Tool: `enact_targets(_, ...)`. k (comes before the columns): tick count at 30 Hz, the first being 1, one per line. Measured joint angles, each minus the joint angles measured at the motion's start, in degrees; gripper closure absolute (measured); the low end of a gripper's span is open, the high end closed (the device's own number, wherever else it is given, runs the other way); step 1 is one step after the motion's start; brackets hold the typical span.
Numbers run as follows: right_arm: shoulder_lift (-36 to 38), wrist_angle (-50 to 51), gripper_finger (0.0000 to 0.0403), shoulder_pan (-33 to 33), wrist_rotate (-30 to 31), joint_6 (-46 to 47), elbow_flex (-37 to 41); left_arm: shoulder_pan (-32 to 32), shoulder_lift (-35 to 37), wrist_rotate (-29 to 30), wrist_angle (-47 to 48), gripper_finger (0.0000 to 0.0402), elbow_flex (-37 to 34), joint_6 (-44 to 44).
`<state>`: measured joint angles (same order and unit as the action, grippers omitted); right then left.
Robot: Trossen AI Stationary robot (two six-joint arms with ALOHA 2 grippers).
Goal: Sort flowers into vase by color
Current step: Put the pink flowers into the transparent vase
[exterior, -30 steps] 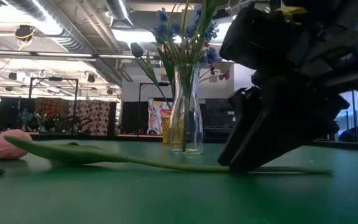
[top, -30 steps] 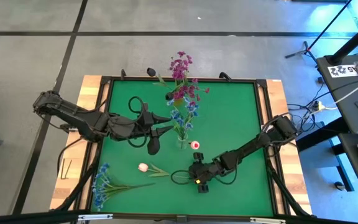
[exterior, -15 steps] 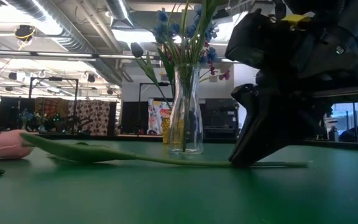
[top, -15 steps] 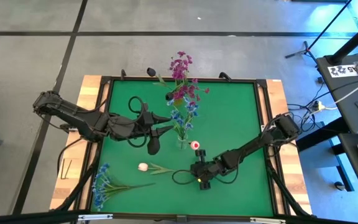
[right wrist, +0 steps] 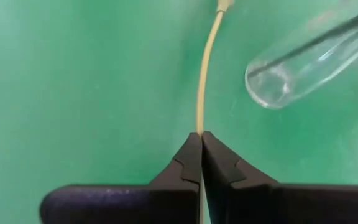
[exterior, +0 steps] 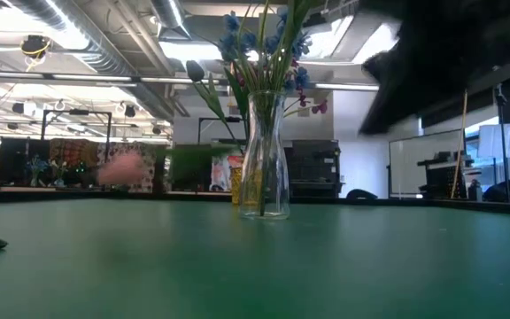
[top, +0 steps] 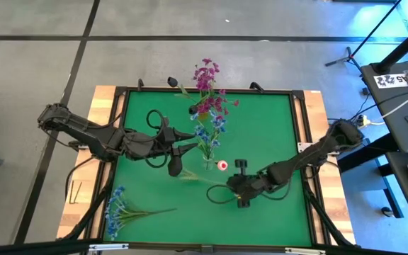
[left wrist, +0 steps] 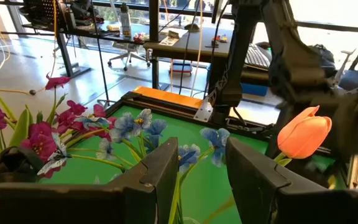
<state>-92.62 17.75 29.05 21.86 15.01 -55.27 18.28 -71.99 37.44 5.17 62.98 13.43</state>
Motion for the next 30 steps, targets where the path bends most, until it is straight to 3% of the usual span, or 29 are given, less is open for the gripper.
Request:
enact_targets(11,9.64,-0.32,0.0402,6.93,6.28,0.09,-0.13,0.0,0.3,-0.02,-0.59,0.0272,-0.03,-0.3)
enact_targets(19,14.17,-1.2,0.0403,10.38,9.78,-0.91,-0.24,1.85,5.87,-0.06,-4.85,0.0272,-0.07,-4.66)
enact_targets(30,21.04,-9.48,0.0403,11.42,18.28,-12.79,-0.26,4.96,12.46,0.01,-6.17,0.0272,-0.07,-11.25)
